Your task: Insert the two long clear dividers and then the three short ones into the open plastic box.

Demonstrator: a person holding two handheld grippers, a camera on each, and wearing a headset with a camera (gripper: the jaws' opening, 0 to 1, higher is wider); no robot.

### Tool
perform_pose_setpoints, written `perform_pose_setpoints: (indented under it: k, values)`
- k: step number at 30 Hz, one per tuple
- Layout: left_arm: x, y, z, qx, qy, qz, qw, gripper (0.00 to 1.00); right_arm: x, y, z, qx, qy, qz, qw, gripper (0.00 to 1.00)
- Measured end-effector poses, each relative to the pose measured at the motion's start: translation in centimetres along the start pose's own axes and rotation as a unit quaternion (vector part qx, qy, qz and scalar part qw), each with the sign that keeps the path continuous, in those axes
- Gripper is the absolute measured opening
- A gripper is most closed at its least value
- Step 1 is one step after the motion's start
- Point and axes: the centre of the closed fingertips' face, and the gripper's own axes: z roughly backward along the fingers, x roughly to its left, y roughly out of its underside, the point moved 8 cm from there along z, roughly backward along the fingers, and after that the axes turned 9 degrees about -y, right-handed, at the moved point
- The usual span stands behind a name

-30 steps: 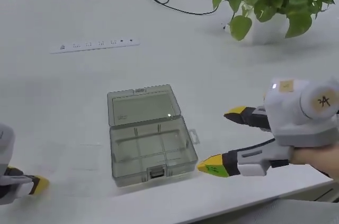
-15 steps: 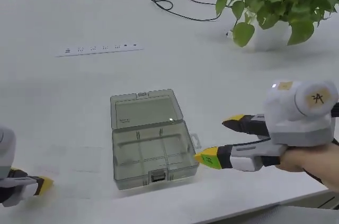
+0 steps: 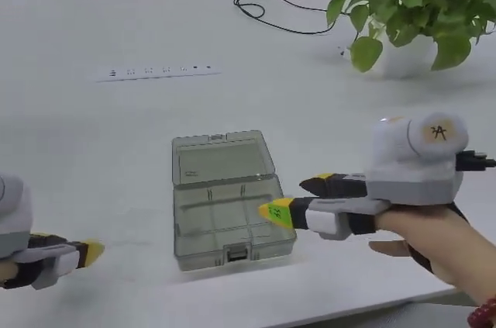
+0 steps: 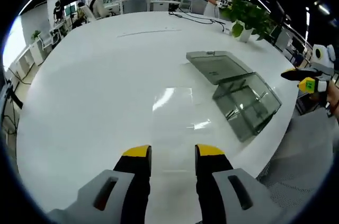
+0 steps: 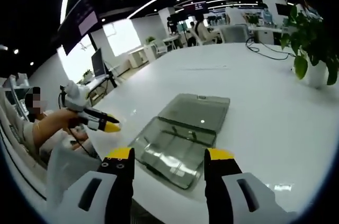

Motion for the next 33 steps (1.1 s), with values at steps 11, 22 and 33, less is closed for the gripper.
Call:
perform_pose_setpoints:
  k: [11, 22, 33]
  values:
    - [-2.2, -0.6, 1.2, -0.075, 0.030, 0.052, 0.9953, 0.31, 2.0, -0.3, -2.4, -0.020, -0.029, -0.030, 0.9989, 0.43]
    - [-5.1, -1.2, 1.7, -0.122, 0.049, 0.063, 0.9893, 0.31, 4.5, -0.9, -4.8, -0.049, -0.052, -0.024, 0.9972, 0.36]
    - [-7.6, -1.8, 2.1, -0.139, 0.071, 0.077, 0.9847, 0.31, 5.9, -1.1, -6.8, -0.076, -0.066, -0.047, 0.9938, 0.31]
